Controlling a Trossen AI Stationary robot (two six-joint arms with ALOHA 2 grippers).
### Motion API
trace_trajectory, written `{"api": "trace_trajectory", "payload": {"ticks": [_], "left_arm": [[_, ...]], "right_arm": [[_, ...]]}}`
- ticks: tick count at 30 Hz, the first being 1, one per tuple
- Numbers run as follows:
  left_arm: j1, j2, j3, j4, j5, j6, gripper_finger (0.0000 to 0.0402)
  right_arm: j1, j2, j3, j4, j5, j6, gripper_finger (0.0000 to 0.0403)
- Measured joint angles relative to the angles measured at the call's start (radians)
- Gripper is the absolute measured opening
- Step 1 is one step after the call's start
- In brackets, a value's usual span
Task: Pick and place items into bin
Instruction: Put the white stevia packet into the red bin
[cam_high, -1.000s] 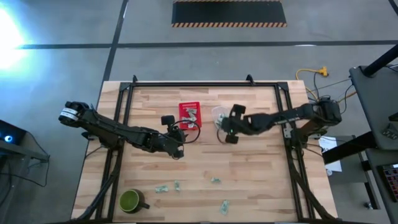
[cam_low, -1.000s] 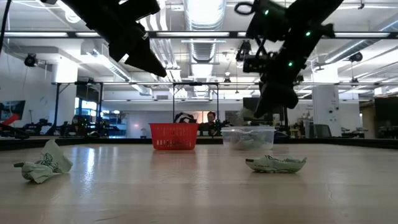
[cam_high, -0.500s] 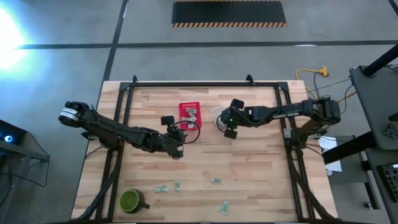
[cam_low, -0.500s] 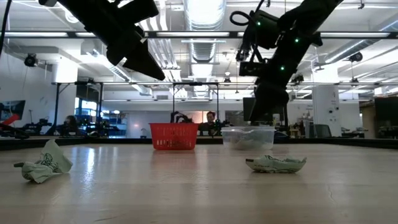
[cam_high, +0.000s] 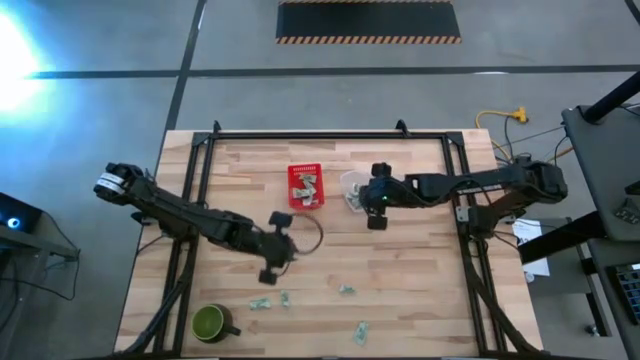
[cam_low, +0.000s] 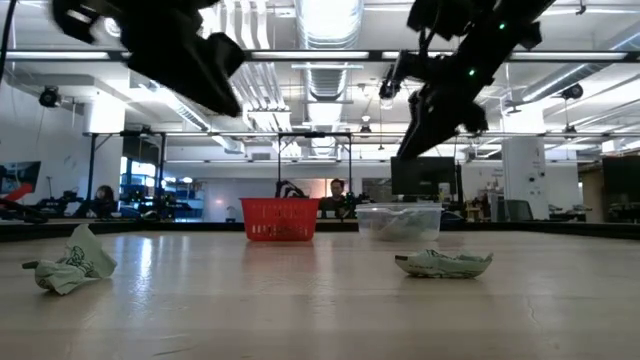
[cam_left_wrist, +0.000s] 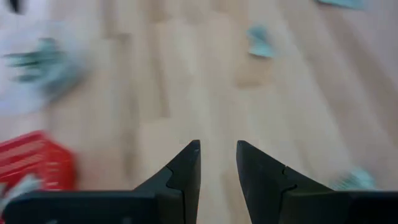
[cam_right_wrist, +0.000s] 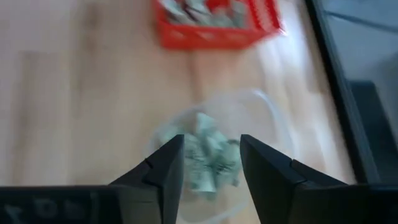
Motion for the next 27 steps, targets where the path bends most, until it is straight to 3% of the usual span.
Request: {"api": "trace_trajectory", "payload": {"ticks": [8, 15, 27], "left_arm": [[-0.14, 0.02, 0.02, -0.006, 0.076, -0.014, 0.0086], [-0.236, 0.082, 0.03, 0.02, 0.05, -0.035, 0.0086], [-0.297, 0.259, 0.059, -0.048, 0.029, 0.043, 0.0086]], "right_arm": [[0.043, -0.112, -0.053, 0.009, -0.171, 0.002, 0.0129], [0.071, -0.151, -0.092, 0.042, -0.178, 0.057, 0.0119], [0.118, -0.144, -0.096, 0.069, -0.178, 0.114, 0.0104]]}}
